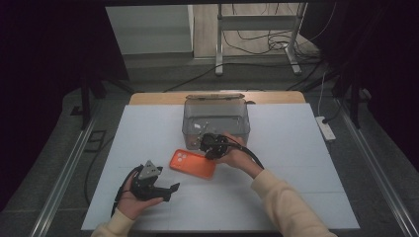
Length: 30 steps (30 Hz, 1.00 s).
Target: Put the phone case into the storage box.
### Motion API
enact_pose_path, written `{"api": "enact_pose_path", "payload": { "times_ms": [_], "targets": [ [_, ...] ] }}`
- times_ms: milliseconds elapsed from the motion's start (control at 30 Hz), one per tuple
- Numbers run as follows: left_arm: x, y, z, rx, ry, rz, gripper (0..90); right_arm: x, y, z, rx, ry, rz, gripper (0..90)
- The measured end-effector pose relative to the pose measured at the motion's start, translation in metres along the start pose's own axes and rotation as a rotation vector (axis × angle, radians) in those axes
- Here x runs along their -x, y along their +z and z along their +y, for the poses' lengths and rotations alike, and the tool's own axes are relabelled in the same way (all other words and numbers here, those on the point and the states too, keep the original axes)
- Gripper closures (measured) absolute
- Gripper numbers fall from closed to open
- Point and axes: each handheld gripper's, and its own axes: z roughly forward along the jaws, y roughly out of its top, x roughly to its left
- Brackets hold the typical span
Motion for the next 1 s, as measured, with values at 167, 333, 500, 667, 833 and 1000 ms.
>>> {"api": "enact_pose_path", "payload": {
  "times_ms": [167, 333, 500, 667, 833, 1000],
  "targets": [
    [0.000, 0.000, 0.000, 0.001, 0.000, -0.001, 11.9, 0.000, -0.005, 0.000, 0.015, -0.013, -0.007, 89.3],
    [0.000, 0.000, 0.000, 0.000, 0.000, 0.000, 11.9, -0.002, -0.009, 0.001, 0.038, -0.011, -0.010, 89.3],
    [-0.001, 0.000, 0.000, 0.000, -0.001, -0.002, 11.9, -0.004, -0.016, 0.002, 0.061, -0.037, -0.012, 89.3],
    [-0.001, 0.000, 0.000, -0.001, 0.000, -0.004, 11.9, -0.006, -0.024, 0.001, 0.099, -0.035, -0.008, 89.3],
    [-0.002, 0.001, -0.001, 0.000, -0.007, -0.007, 11.9, -0.011, -0.034, 0.001, 0.115, -0.042, -0.022, 89.3],
    [-0.003, 0.000, -0.001, -0.001, -0.010, -0.010, 11.9, -0.013, -0.042, 0.000, 0.128, -0.045, -0.025, 89.3]
  ]
}}
